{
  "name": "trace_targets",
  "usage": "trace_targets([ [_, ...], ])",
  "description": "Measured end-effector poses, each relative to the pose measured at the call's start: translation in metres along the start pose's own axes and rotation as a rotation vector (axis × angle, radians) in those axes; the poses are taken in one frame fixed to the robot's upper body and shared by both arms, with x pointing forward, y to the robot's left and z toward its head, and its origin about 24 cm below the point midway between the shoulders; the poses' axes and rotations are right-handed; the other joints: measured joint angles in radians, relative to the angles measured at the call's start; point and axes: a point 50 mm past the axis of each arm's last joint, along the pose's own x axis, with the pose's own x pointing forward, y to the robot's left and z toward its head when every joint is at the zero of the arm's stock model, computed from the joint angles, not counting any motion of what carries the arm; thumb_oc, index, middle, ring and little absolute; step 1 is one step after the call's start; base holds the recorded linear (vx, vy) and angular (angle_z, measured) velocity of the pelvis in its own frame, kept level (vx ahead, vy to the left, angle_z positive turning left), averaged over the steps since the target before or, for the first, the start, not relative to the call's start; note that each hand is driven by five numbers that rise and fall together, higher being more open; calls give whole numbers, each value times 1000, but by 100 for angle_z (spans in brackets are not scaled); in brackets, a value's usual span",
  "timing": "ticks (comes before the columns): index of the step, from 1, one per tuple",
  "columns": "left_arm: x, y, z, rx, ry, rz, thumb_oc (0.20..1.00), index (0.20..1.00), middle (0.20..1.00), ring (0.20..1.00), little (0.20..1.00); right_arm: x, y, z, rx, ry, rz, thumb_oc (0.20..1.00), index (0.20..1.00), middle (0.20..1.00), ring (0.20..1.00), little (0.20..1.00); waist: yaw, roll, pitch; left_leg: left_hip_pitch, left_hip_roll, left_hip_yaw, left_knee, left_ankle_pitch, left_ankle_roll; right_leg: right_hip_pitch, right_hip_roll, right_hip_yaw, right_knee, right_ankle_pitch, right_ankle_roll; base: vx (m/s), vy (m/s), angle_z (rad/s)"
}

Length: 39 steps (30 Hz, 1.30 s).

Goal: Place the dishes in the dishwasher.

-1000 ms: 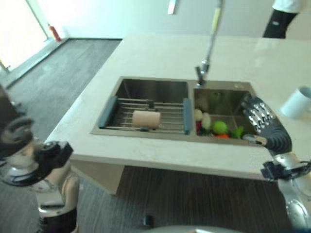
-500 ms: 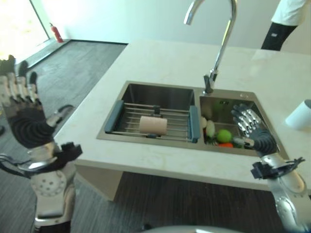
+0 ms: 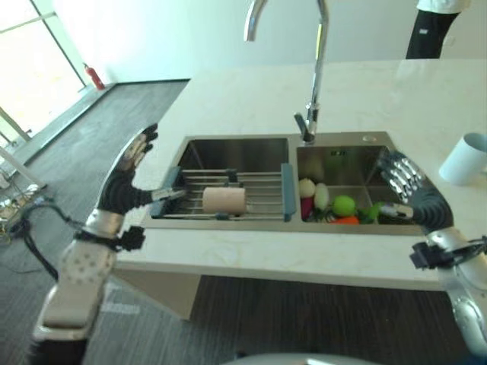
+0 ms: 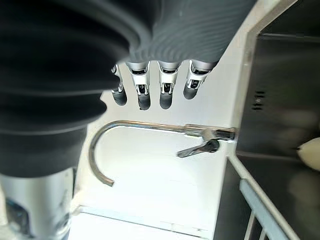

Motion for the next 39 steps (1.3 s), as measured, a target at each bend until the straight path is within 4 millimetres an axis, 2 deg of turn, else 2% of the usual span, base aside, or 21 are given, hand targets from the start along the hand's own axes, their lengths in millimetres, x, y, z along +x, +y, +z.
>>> trace_targets([
  [4, 30, -4, -11, 125, 75, -108, 1000, 1000, 1000, 1000, 1000, 10, 4, 4, -15, -7, 42, 1000, 1000, 1000, 1000, 1000, -39, 7, -2, 6, -8, 13, 0, 3, -3, -1, -8, 6, 0, 7, -4, 17, 64, -7],
  [6, 34, -3, -26, 187, 154, -141, 1000, 1000, 1000, 1000, 1000, 10, 2, 2, -17, 2, 44, 1000, 1000, 1000, 1000, 1000, -66, 5, -2, 11, -8, 21, 0, 3, -3, -2, -8, 10, 0, 15, -11, 65, 46, -10],
  [9, 35, 10, -45, 258, 254, -133, 1000, 1000, 1000, 1000, 1000, 10, -4, 1, -23, 23, 59, 1000, 1000, 1000, 1000, 1000, -102, 4, -1, 22, -7, 54, -1, -2, -5, 8, -6, 16, 0, 12, -10, 27, 69, -12],
  [10, 38, 14, -42, 273, 241, -118, 1000, 1000, 1000, 1000, 1000, 10, -6, 0, -10, 24, 65, 1000, 1000, 1000, 1000, 1000, -94, -15, 4, -16, -10, 48, 104, -21, -53, -24, -7, 32, 34, -15, -16, -55, 245, -18],
  [11, 46, 17, -35, 289, 209, -106, 1000, 1000, 1000, 1000, 1000, 8, -8, -4, -8, 46, 63, 1000, 1000, 1000, 1000, 1000, -86, -82, 16, -147, -29, 42, 339, -18, -90, -49, -59, 50, 75, -41, -34, -63, 343, -18],
  [12, 52, 17, -29, 295, 180, -97, 1000, 1000, 1000, 1000, 1000, 7, -13, -1, -24, 43, 52, 1000, 1000, 1000, 1000, 1000, -86, -133, 32, -248, -22, 36, 485, -23, -123, -42, -90, 46, 59, 1, -25, -19, 431, -14],
  [13, 53, 18, -25, 318, 163, -79, 1000, 1000, 1000, 1000, 1000, 10, -19, 6, -20, -4, 17, 1000, 1000, 1000, 1000, 1000, -90, -139, 28, -276, 41, 32, 432, -65, -106, -43, -82, 41, 32, 13, -26, 61, 461, -30],
  [14, 52, 17, -26, 328, 157, -82, 1000, 1000, 1000, 1000, 1000, 17, -19, 13, 1, -56, 15, 1000, 1000, 1000, 1000, 1000, -99, -120, 32, -257, 121, 52, 274, -61, -100, -50, -64, 43, 20, 6, -32, 95, 414, -40],
  [15, 52, 13, -27, 327, 153, -95, 1000, 1000, 1000, 1000, 1000, 23, -18, 17, 23, -92, 10, 1000, 1000, 1000, 1000, 1000, -116, -101, 36, -222, 163, 70, 175, -53, -98, -52, -60, 45, 15, 12, -22, 176, 479, -50],
  [16, 52, -2, -29, 342, 137, -152, 1000, 1000, 1000, 1000, 1000, 24, -13, 17, 35, -98, 19, 1000, 1000, 1000, 1000, 1000, -134, -76, 40, -115, 139, 80, 56, -35, -102, -23, -90, 43, -4, 25, 1, 179, 397, -38],
  [18, 56, -8, -14, 327, 59, -156, 1000, 1000, 1000, 1000, 1000, 18, -16, 17, -4, -64, 28, 1000, 1000, 1000, 1000, 1000, -145, -12, 36, -28, 84, 104, 47, -33, -94, 2, -108, 39, -3, 24, 48, 147, 294, -4],
  [19, 58, -7, -7, 310, 23, -136, 1000, 1000, 1000, 1000, 1000, 14, -15, 15, 2, -52, 24, 1000, 1000, 1000, 1000, 1000, -143, 4, 34, 6, 55, 94, -2, 34, -60, 15, -124, 35, 3, 30, 70, 68, 130, 15],
  [20, 58, -3, -5, 310, 14, -121, 1000, 1000, 1000, 1000, 1000, 10, -10, 8, 36, -36, 23, 1000, 1000, 1000, 1000, 1000, -135, -18, 29, 19, 8, 104, -3, 22, -36, 19, -171, 35, 13, 31, 94, 64, 88, 5],
  [21, 58, 2, -6, 315, 23, -110, 1000, 1000, 1000, 1000, 1000, 7, -4, 1, 63, -16, 31, 1000, 1000, 1000, 1000, 1000, -127, -39, 29, 20, -18, 106, -3, 14, -23, 1, -201, 35, 45, 33, 117, 38, 8, -14],
  [22, 55, 8, -8, 320, 43, -94, 1000, 1000, 1000, 1000, 1000, 5, 4, -5, 90, 0, 48, 1000, 1000, 1000, 1000, 1000, -114, -51, 30, 19, -31, 121, -2, 10, -11, -38, -213, 18, 89, 34, 117, 22, -28, -39],
  [24, 45, 16, -17, 348, 115, -106, 1000, 1000, 1000, 1000, 1000, 6, 22, -12, 154, 15, 90, 1000, 1000, 1000, 1000, 1000, -93, -83, 18, 18, -37, 142, -1, 11, 0, -64, -214, -4, 94, 36, 112, 21, -66, -32],
  [26, 43, 14, -20, 368, 140, -139, 1000, 1000, 1000, 1000, 1000, 7, 25, -12, 158, 15, 109, 1000, 1000, 1000, 1000, 1000, -83, -131, -11, 19, -40, 151, 4, 10, -2, -18, -212, -6, 7, 53, 108, 83, -114, -1],
  [29, 43, 3, -24, 365, 161, -193, 1000, 1000, 1000, 1000, 1000, 18, 15, -1, 95, -15, 103, 1000, 1000, 1000, 1000, 1000, -74, -138, -17, 21, -15, 134, 4, 13, -13, -4, -177, -10, 0, 55, 110, 79, -78, 8],
  [34, 43, -5, -23, 375, 187, -228, 1000, 1000, 1000, 1000, 1000, 20, 10, 2, 67, -14, 93, 1000, 1000, 1000, 1000, 1000, -68, -75, -13, 37, 31, 135, -2, 13, -39, 15, -132, -19, -6, 40, 92, 44, -61, 1],
  [36, 43, -5, -25, 413, 200, -230, 1000, 1000, 1000, 1000, 1000, 20, 10, 2, 63, -13, 98, 1000, 1000, 1000, 1000, 1000, -69, -64, -13, 37, 42, 137, -2, 6, -43, 14, -123, -17, -6, 29, 94, 27, -32, -6],
  [39, 37, -4, -46, 449, 306, -246, 1000, 1000, 1000, 1000, 1000, 20, 7, 4, 31, -5, 113, 1000, 1000, 1000, 1000, 1000, -74, -48, -14, 35, 54, 139, -2, 5, -45, 7, -112, -2, -6, 31, 85, 28, -10, -11],
])
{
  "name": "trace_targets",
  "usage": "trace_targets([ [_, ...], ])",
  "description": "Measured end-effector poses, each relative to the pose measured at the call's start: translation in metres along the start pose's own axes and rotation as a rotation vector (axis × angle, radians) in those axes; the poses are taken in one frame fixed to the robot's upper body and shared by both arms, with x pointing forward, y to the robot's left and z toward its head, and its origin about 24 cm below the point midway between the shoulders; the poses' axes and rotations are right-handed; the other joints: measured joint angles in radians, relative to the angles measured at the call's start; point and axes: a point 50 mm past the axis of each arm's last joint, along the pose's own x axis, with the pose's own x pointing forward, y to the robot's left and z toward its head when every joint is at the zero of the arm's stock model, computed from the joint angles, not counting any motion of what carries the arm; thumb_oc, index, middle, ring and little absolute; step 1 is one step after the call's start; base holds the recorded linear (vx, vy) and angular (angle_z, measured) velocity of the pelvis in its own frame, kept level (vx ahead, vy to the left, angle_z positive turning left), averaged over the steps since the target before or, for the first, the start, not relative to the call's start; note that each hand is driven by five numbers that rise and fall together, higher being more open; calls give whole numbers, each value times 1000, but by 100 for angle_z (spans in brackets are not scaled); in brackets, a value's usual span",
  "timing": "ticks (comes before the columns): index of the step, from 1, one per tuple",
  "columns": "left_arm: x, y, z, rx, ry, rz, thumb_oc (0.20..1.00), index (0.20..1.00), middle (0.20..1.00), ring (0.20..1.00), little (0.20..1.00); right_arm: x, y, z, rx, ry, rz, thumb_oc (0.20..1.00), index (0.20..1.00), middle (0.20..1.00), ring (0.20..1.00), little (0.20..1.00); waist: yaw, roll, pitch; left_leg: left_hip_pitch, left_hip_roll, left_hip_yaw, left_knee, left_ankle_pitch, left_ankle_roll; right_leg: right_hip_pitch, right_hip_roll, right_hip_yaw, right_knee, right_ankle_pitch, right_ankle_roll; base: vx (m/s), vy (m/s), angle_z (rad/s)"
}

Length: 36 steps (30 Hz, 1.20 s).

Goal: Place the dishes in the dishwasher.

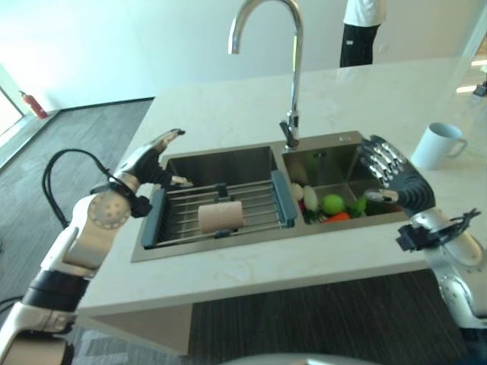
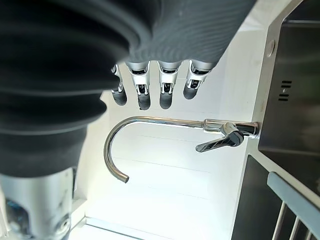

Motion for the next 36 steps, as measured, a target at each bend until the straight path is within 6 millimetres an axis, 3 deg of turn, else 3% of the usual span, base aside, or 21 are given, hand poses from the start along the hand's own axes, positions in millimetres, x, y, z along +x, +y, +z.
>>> trace_targets([
  [6, 1, -26, -31, 18, 143, -97, 1000, 1000, 1000, 1000, 1000, 0, 0, 0, -7, 4, 20, 1000, 1000, 1000, 1000, 1000, -33, 9, -5, 5, -7, 20, 0, 9, -3, -10, 0, 12, 0, 12, -10, 45, 20, -8],
  [13, 1, -66, -44, -54, 228, -177, 1000, 1000, 1000, 1000, 1000, 0, 3, -1, -1, 6, 51, 1000, 1000, 1000, 1000, 1000, -65, 11, -6, 20, -7, 45, 5, 7, -4, -10, 4, 34, 5, 14, -9, 40, 9, -10],
  [20, -3, -74, -58, -64, 292, -198, 1000, 1000, 1000, 1000, 1000, 0, 4, -1, -2, 6, 68, 1000, 1000, 1000, 1000, 1000, -82, 9, -7, 36, -6, 75, 0, -2, -1, -16, 4, 64, 0, 16, 0, 27, 6, -13],
  [36, -2, -96, -49, -28, 272, -263, 1000, 1000, 1000, 1000, 1000, -2, 5, -3, 5, 13, 86, 1000, 1000, 1000, 1000, 1000, -85, -23, -34, 38, -9, 97, 0, 1, -3, -30, 5, 88, 1, 34, -10, -1, -3, -4],
])
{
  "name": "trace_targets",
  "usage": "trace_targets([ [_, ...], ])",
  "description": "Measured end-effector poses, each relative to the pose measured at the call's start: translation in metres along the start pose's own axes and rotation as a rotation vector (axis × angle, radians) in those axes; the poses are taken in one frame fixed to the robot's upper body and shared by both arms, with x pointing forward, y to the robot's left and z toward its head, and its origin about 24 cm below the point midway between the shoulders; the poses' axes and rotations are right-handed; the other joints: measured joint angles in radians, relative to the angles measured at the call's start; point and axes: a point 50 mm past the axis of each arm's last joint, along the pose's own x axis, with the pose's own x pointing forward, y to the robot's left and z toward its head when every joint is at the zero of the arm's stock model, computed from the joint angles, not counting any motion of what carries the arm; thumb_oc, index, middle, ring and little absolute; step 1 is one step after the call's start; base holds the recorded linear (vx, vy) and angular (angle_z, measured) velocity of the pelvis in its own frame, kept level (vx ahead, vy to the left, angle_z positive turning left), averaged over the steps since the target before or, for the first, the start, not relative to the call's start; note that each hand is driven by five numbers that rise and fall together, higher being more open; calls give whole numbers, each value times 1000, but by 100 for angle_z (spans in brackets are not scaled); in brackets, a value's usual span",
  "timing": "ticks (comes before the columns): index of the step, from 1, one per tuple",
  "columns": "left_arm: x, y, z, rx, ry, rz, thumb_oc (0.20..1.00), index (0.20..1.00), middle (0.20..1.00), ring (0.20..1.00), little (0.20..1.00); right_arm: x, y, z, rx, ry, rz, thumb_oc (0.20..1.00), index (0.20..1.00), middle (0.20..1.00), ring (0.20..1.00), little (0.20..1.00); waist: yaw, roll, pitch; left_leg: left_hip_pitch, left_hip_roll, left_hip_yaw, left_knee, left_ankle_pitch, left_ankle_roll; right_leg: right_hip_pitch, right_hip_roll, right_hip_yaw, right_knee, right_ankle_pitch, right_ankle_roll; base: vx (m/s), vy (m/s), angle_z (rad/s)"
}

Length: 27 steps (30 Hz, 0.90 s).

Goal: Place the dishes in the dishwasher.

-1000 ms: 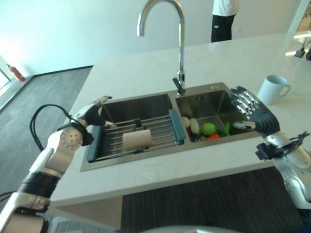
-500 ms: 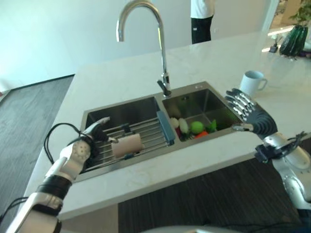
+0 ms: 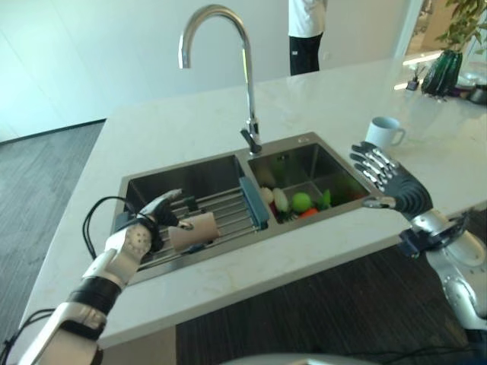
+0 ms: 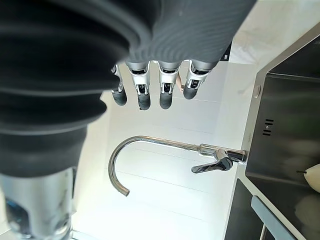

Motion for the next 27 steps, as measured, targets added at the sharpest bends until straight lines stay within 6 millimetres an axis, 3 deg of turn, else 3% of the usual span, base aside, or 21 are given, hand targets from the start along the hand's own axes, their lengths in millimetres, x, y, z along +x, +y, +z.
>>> trace_targets([
  [4, 2, -14, -8, 9, 43, -39, 1000, 1000, 1000, 1000, 1000, 0, 0, 0, 0, 0, 1, 1000, 1000, 1000, 1000, 1000, -1, 0, 0, -1, 1, 2, 0, -2, 3, -1, 0, 2, 0, 0, 1, 0, 0, 0],
  [17, 1, -25, -10, 36, 60, -63, 1000, 1000, 1000, 1000, 1000, -1, 0, 0, 0, 3, 2, 1000, 1000, 1000, 1000, 1000, -2, -6, -6, 0, 1, 4, 0, -2, 3, -3, 1, 6, 0, -3, 5, 0, 0, 0],
  [27, -3, -37, -37, 59, 178, -110, 1000, 1000, 1000, 1000, 1000, -1, 0, 0, 1, 3, 5, 1000, 1000, 1000, 1000, 1000, -14, -5, -14, 1, 1, 9, 0, -2, 3, -7, 1, 14, 0, -4, 7, 0, -1, -1],
])
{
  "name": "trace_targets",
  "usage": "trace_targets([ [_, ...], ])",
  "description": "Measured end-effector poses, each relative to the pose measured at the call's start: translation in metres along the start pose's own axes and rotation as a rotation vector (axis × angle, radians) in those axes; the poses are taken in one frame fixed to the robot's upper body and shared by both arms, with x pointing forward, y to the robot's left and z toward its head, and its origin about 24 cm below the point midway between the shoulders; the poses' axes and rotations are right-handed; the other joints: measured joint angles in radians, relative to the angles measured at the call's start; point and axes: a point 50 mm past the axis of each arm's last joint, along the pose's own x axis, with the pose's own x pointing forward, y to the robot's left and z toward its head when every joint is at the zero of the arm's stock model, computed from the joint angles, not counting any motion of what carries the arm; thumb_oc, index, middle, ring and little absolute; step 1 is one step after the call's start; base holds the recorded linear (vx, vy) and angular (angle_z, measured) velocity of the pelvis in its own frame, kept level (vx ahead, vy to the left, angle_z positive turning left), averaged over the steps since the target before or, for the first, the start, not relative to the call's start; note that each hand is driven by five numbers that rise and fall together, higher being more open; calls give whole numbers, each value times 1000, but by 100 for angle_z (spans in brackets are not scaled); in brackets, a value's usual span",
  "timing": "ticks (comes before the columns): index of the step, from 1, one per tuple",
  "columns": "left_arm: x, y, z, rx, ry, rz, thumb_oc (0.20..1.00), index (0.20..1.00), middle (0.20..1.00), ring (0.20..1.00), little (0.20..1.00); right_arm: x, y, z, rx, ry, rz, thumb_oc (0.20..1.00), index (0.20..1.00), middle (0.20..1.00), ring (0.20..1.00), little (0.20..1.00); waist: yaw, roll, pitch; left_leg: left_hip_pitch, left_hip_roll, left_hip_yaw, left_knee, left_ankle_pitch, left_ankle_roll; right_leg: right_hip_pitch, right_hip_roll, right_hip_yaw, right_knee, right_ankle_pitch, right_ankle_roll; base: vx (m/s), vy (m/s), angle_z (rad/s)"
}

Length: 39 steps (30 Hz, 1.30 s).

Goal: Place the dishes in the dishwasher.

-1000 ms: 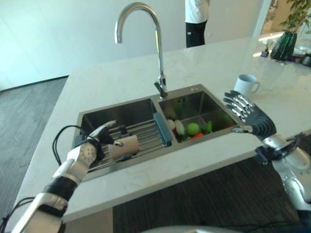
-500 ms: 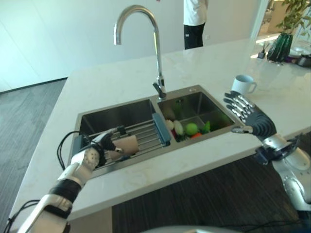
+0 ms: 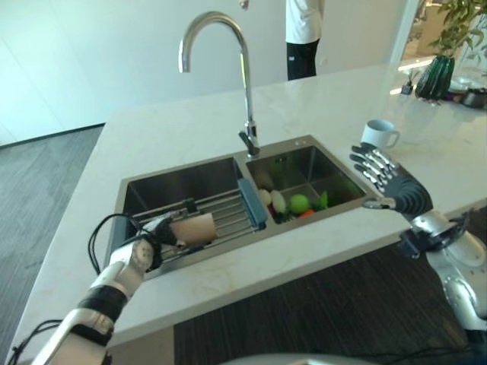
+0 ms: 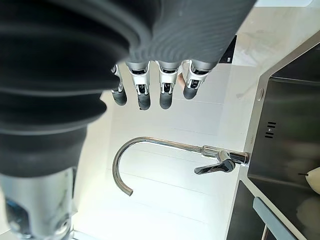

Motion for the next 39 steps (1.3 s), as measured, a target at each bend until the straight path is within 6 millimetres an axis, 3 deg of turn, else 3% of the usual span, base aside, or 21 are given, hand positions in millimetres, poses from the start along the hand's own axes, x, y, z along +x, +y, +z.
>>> trace_targets([
  [19, 2, -12, -27, 72, 108, -57, 1000, 1000, 1000, 1000, 1000, -1, 0, 1, -2, -5, 18, 1000, 1000, 1000, 1000, 1000, -64, 26, -18, 13, -1, 53, 0, -12, 6, -18, 0, 43, 0, 5, 6, -10, -6, -6],
  [20, 3, -12, -28, 71, 112, -59, 564, 564, 564, 564, 564, -1, 0, 2, -2, -5, 18, 1000, 1000, 1000, 1000, 1000, -65, 29, -21, 13, -1, 54, 0, -12, 6, -18, 0, 43, 0, 5, 6, -2, -18, -4],
  [21, 3, -12, -28, 75, 110, -63, 200, 200, 200, 200, 200, -1, 0, 2, 2, -6, 19, 1000, 1000, 1000, 1000, 1000, -66, 32, -23, 13, -1, 54, 0, -12, 5, -20, 1, 46, 0, 5, 6, 0, -23, -5],
  [35, 6, -5, 2, 155, -74, -90, 200, 200, 200, 200, 200, -1, 1, 0, 22, 10, 29, 1000, 1000, 1000, 1000, 1000, -75, 44, -27, 9, -2, 76, 0, -17, 7, -31, 1, 63, 0, 10, 7, -3, -9, -4],
  [39, -2, 1, 22, 176, -209, -52, 200, 200, 200, 200, 200, -3, 1, -2, 23, 16, 26, 1000, 1000, 1000, 1000, 1000, -60, 45, -25, 5, -1, 67, 0, -19, 6, -31, -3, 57, 0, 7, 7, -5, -12, 4],
])
